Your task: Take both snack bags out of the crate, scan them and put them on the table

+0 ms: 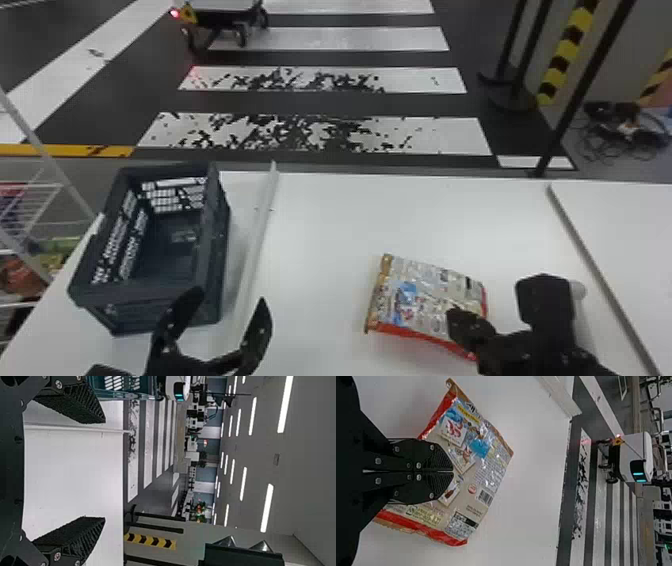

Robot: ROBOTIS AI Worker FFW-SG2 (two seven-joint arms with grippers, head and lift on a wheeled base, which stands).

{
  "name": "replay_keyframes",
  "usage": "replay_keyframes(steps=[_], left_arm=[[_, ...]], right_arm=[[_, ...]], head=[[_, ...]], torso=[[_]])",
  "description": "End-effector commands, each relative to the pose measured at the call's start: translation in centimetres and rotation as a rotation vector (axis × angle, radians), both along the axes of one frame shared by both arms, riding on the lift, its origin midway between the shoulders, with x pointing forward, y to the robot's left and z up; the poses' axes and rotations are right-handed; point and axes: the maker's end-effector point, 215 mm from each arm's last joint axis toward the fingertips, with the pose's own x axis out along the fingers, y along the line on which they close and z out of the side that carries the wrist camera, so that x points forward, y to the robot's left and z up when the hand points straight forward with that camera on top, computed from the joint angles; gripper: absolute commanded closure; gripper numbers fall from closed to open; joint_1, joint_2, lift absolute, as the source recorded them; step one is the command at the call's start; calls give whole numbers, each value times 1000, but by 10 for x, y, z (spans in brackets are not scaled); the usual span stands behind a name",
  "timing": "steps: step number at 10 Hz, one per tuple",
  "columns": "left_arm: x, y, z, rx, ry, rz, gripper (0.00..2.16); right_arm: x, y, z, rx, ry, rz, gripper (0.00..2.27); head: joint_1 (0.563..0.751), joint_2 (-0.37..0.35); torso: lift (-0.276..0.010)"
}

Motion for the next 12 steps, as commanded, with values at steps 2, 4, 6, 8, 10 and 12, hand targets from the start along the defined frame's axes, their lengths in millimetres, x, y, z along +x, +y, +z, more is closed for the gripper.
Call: replay_keyframes(steps=[2,4,6,8,10,12], left_arm=[[0,1,-2,0,2,4,130],[-1,2,-5,0,8,6,130],[-1,2,-5,0,8,6,130],[-1,3,-4,1,6,7,130],[-2,3,-4,0,7,9,130],[-3,5,-4,2,9,12,130]], right_arm=[[-28,47,12,56,28,85,2267],[-35,84,16,98,31,149,2267],[-35,110,8,112,45,191,2267],[-28,127,-5,117,48,222,2267],[-22,136,-17,105,64,236,2267],[-17,137,-30,89,83,245,2267]], head=[[695,106],[695,177],[695,227],[695,269],[695,295],[695,305]], torso=[[-93],[-93],[-93],[-93],[-93],[-93]])
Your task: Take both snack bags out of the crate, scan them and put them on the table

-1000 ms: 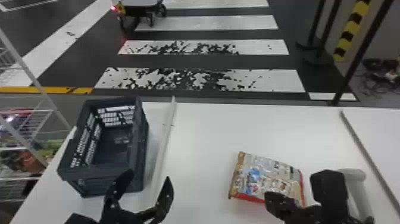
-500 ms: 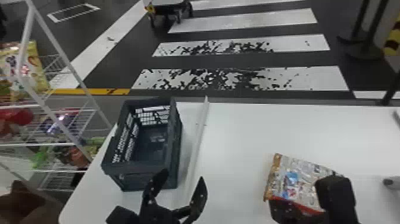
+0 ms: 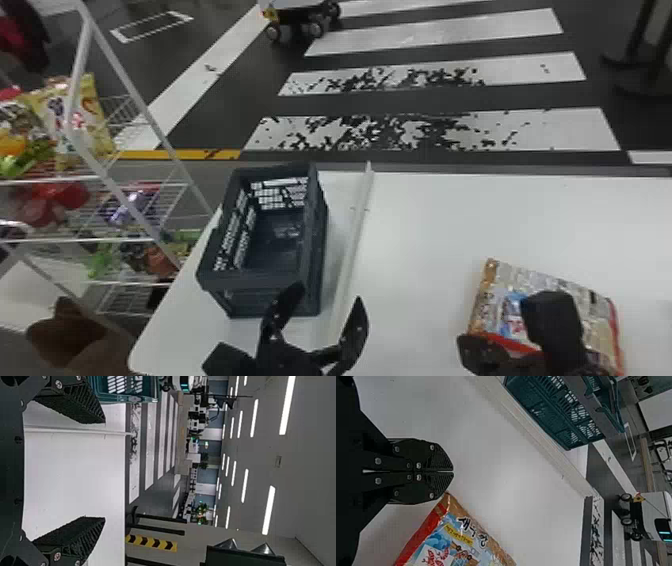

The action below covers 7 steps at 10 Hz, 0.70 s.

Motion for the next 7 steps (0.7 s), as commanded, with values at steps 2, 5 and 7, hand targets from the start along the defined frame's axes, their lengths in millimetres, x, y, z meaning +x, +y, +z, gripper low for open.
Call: replay_keyframes(steps=[2,5,7], left_arm=[[0,1,1,-1,-1,2,130],[-2,6,1,6,1,12,130],[-2,8,1,7,1,15,130]], right_arm=[[9,4,-11,-15,12,9,2267],[23,3,-18,-29,15,6,2267],[35,2,-22,-40,9,-3,2267]], head=[[695,311],[695,313],[695,312]], torso=[[-93],[-93],[-93]])
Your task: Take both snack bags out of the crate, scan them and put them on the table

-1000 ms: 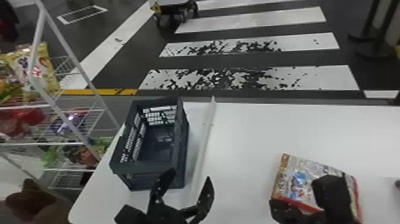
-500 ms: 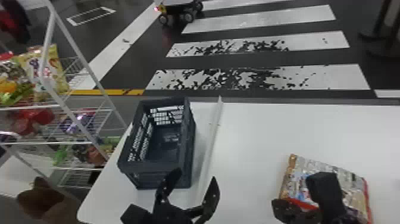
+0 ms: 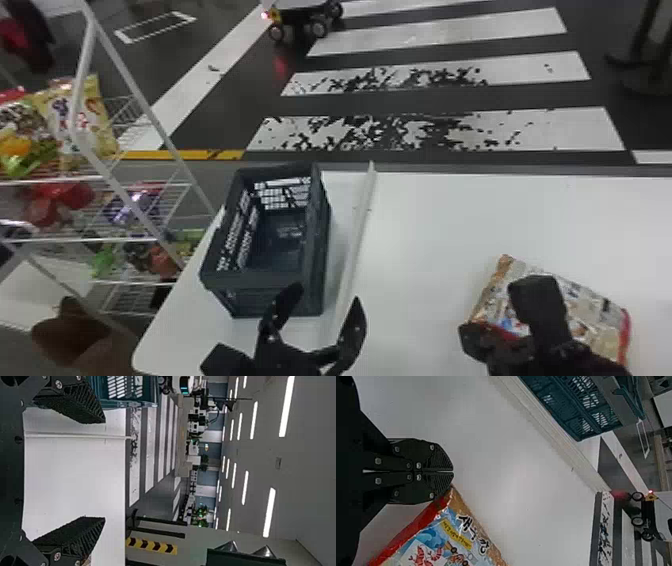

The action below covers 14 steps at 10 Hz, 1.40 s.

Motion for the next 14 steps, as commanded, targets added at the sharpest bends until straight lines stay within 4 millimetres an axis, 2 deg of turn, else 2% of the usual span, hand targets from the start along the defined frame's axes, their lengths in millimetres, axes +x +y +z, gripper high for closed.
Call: replay_keyframes(steps=[1,4,11,14], left_arm=[[0,1,0,2,-1,1,130],[-1,6,-1,7,3,9,130],[-4,14,4,11,-5,21,130],[-4,14,5,12,-7,20,130]], right_arm=[[11,-2,-2,-7,-7,-7,2267],[31,1,-1,-10,-17,-20,2267],[75,-13,-10,-70,-51,-66,2267],[94,-21,-7,-90,-75,-88,2267]], head=[[695,309],[695,302],[695,287],[695,274]], torso=[[-93],[-93],[-93],[-93]])
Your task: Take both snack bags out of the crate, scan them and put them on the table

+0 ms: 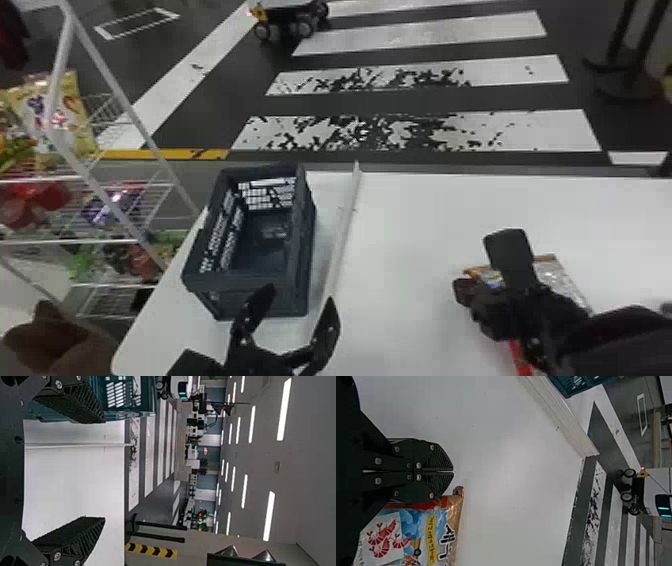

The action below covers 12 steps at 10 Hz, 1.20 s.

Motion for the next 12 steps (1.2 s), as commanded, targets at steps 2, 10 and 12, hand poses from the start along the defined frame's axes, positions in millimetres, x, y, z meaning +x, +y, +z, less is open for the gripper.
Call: replay_keyframes(steps=[2,10,12], left_arm=[[0,0,1,1,-1,0,130],[-1,1,0,2,2,3,130],[-2,2,-1,4,4,1,130]], right_arm=[[12,-4,1,-9,-11,-11,2267],[35,-18,-1,-30,-30,-54,2267],[41,-26,0,-31,-38,-76,2267]], head=[[695,263],[695,234],[695,230]], torso=[[-93],[-93],[-93]])
